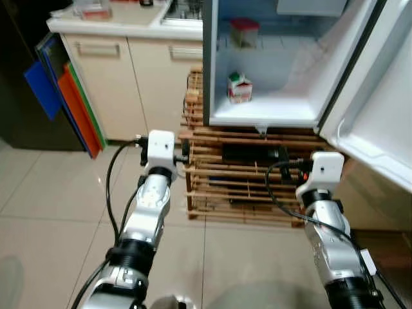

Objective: Restocking fridge

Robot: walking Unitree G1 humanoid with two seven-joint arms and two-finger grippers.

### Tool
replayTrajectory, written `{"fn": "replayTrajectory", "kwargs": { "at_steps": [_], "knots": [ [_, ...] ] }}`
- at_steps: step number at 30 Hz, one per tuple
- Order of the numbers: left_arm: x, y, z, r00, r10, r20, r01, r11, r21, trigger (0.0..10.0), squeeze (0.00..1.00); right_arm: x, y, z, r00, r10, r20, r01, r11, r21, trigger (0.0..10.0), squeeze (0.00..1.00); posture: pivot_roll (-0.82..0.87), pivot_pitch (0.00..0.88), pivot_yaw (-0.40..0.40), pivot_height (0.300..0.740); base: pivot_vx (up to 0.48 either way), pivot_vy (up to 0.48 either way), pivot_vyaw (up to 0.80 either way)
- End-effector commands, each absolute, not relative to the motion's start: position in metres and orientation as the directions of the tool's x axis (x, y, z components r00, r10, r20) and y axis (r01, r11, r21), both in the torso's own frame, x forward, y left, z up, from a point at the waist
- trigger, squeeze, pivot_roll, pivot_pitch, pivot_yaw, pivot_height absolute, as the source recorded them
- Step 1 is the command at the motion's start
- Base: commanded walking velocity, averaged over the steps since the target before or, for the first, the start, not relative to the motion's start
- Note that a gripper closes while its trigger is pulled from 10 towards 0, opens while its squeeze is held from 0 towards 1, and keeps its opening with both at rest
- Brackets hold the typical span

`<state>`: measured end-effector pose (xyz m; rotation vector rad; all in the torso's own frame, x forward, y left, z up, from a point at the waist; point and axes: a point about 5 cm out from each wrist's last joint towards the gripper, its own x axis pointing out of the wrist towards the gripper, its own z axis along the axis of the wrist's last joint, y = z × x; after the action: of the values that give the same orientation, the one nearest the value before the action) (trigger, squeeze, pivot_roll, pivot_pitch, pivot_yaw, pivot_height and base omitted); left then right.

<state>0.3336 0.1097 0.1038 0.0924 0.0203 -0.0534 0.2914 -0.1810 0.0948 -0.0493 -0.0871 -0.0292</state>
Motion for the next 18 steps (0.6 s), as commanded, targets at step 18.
{"fn": "replayTrajectory", "kwargs": {
  "at_steps": [18],
  "knots": [
    [0.259, 0.168, 0.077, 0.993, -0.107, -0.043, 0.111, 0.988, 0.107, 10.0, 0.00, 0.229, -0.204, 0.051, 0.997, -0.032, -0.064, 0.024, 0.993, -0.116, 10.0, 0.00, 0.07, 0.028, -0.024, 0.732, 0.000, 0.000, 0.00]
  ]
}}
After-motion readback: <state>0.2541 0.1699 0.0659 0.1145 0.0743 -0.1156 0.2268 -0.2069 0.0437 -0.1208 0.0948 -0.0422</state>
